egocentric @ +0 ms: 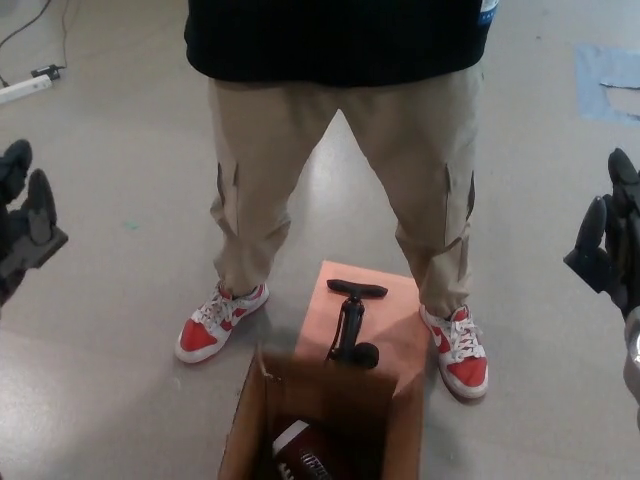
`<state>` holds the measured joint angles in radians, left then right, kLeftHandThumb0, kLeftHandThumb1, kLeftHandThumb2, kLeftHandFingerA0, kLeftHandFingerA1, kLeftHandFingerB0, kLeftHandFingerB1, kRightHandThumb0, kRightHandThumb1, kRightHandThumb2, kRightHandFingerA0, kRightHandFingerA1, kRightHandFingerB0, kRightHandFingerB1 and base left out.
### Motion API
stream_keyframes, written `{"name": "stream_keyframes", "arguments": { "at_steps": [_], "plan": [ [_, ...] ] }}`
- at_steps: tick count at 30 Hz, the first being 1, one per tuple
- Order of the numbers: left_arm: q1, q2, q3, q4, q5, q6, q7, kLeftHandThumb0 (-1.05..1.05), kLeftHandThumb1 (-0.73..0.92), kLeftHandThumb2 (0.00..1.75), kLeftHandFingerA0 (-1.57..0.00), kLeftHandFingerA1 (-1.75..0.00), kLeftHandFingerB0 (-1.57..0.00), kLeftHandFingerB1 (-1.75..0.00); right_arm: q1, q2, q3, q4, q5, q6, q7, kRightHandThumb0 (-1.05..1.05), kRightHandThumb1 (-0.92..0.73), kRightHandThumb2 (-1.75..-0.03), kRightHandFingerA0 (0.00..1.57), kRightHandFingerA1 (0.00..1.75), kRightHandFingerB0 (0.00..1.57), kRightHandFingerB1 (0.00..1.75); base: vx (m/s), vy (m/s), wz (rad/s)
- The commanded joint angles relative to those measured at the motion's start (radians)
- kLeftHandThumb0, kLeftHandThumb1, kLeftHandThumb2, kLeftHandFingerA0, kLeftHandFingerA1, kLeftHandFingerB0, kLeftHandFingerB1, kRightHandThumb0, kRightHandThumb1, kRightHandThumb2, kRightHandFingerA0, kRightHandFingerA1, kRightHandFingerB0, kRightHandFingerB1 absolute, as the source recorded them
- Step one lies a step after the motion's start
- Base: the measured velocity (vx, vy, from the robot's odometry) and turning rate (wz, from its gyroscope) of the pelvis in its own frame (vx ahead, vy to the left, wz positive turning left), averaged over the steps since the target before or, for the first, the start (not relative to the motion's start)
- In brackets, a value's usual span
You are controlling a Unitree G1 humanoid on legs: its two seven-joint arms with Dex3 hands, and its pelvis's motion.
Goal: Use both hands to pick up a football from a person and place it into a container beneath
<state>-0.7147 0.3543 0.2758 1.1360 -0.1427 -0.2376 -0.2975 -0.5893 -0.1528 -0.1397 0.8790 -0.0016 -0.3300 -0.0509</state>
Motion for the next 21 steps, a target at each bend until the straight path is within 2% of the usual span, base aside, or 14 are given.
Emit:
{"name": "stream_keyframes", "arguments": {
  "at_steps": [1, 2, 5, 7, 8, 19, 20, 21],
  "plan": [
    [0.045, 0.054, 0.025, 0.029, -0.015, -0.051, -0.047, -0.83, 0.74, 0.97, 0.00, -0.05, 0.00, -0.05, -0.025, 0.001, -0.021, -0.024, 0.026, -0.010, -0.005, -0.89, -0.86, -1.17, 0.00, 0.11, 0.00, 0.10, 0.00, 0.000, 0.00],
    [0.073, 0.066, 0.026, 0.039, -0.009, -0.055, -0.048, -0.90, 0.80, 1.12, 0.00, -0.10, 0.00, -0.07, -0.015, 0.005, -0.022, -0.027, 0.027, -0.009, -0.007, -0.89, -0.86, -1.17, 0.00, 0.11, 0.00, 0.09, 0.00, 0.000, 0.00],
    [0.100, 0.077, 0.035, 0.058, -0.013, -0.059, -0.057, -0.86, 0.78, 1.11, 0.00, -0.14, 0.00, -0.10, -0.010, 0.000, -0.017, -0.009, 0.013, -0.018, -0.013, -0.87, -0.89, -1.18, 0.00, 0.11, 0.00, 0.09, 0.00, 0.000, 0.00],
    [0.126, 0.096, 0.039, 0.075, -0.008, -0.048, -0.060, -0.90, 0.80, 1.13, 0.00, -0.13, 0.00, -0.08, -0.005, -0.002, -0.005, 0.034, -0.003, -0.021, -0.007, -0.85, -0.88, -1.17, 0.00, 0.11, 0.00, 0.10, 0.00, 0.000, 0.00],
    [0.135, 0.098, 0.054, 0.075, -0.023, -0.047, -0.075, -0.83, 0.74, 1.10, 0.00, -0.18, 0.00, -0.14, -0.006, -0.003, 0.004, 0.060, -0.013, -0.030, -0.009, -0.87, -0.88, -1.17, 0.00, 0.12, 0.00, 0.08, 0.00, 0.000, 0.00],
    [0.153, 0.109, 0.068, 0.090, -0.016, -0.053, -0.109, -0.82, 0.72, 1.10, 0.00, -0.18, 0.00, -0.16, -0.027, -0.036, 0.044, 0.265, -0.046, -0.033, 0.003, -0.87, -0.86, -1.16, 0.00, 0.14, 0.00, 0.10, 0.00, 0.000, 0.00],
    [0.158, 0.106, 0.068, 0.092, -0.014, -0.057, -0.108, -0.81, 0.72, 1.09, 0.00, -0.19, 0.00, -0.17, -0.025, -0.039, 0.050, 0.282, -0.052, -0.021, 0.003, -0.86, -0.83, -1.15, 0.07, 0.27, 0.06, 0.13, 0.00, 0.000, 0.00],
    [0.162, 0.105, 0.062, 0.094, -0.006, -0.062, -0.101, -0.82, 0.73, 1.10, 0.00, -0.19, 0.00, -0.16, -0.025, -0.042, 0.055, 0.301, -0.056, -0.013, 0.008, -0.85, -0.82, -1.14, 0.07, 0.33, 0.06, 0.14, 0.00, 0.000, 0.00]
  ]
}}
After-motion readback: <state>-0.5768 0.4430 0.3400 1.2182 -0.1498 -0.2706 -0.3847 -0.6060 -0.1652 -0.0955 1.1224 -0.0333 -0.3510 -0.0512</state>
